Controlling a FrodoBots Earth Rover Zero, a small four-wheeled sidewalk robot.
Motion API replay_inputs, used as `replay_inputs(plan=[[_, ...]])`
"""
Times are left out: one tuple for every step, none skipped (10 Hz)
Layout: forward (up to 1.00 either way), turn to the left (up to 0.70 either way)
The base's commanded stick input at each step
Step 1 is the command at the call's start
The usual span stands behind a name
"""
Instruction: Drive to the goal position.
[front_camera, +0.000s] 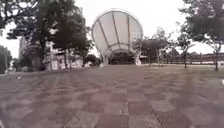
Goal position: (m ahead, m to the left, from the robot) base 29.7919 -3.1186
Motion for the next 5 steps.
replay_inputs(plan=[[1.00,0.00],[1.00,0.00],[1.00,0.00],[1.00,-0.24],[1.00,-0.40]])
